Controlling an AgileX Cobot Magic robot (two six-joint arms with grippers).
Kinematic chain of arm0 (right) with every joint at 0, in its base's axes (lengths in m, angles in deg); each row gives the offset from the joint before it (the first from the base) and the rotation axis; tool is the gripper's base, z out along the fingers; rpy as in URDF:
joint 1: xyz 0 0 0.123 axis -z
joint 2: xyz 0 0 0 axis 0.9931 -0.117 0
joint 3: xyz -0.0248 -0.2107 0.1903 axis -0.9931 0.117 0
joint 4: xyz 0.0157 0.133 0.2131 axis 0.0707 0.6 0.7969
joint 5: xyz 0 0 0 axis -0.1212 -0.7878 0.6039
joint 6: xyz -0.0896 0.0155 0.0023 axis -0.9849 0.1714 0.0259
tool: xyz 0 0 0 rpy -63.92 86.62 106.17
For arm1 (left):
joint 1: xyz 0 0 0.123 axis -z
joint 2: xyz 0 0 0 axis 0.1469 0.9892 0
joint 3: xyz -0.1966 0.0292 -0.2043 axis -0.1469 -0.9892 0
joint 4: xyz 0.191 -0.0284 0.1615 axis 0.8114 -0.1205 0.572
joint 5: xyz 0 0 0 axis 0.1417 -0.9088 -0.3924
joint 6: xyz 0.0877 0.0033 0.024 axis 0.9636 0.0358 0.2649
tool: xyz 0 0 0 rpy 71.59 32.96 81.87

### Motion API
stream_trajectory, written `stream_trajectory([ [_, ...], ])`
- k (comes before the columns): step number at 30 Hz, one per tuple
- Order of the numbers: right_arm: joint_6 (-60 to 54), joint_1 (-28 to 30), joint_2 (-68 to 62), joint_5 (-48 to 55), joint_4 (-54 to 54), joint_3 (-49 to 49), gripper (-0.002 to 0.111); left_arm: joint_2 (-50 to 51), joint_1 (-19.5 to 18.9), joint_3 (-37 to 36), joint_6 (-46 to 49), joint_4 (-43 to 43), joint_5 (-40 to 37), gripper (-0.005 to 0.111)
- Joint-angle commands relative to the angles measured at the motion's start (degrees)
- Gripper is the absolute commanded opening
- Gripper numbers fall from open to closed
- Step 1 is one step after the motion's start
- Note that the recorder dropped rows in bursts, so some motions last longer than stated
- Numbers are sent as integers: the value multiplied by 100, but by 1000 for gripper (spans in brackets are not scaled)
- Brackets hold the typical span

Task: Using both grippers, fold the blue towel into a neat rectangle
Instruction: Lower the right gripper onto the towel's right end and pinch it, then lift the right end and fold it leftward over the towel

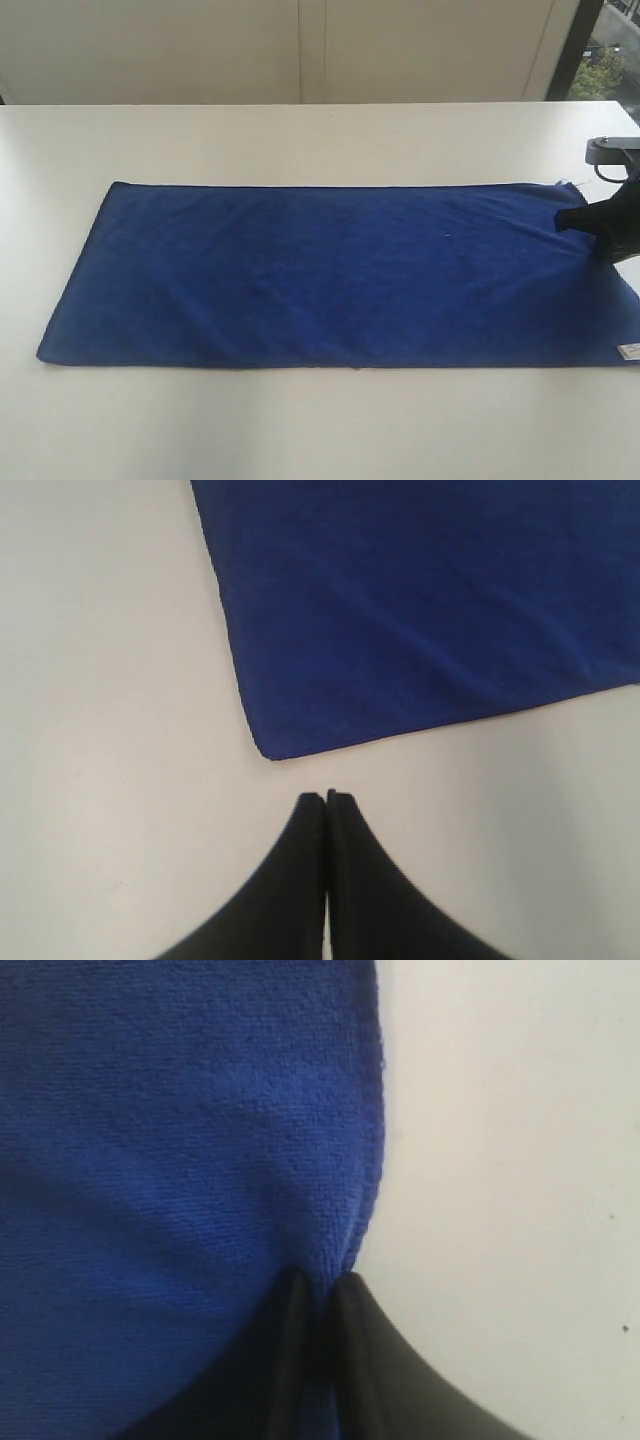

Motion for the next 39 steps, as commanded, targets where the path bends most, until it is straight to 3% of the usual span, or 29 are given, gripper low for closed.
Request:
stream_trajectory([
  [1,-29,44,-79,152,-122,14,2,-60,-9,-29,-57,-27,-24,0],
  [10,114,395,109,207,-295,-322,0,-60,-9,-29,-57,-27,-24,0],
  [18,140,152,999,673,-122,-539,0,-60,-9,-29,-57,-27,-24,0],
  [30,327,-1382,2156,1519,-82,-982,0,-60,-9,-29,-57,-27,-24,0],
  [39,485,-2707,2182,1722,-82,-1700,0,-60,-9,-29,-57,-27,-24,0],
])
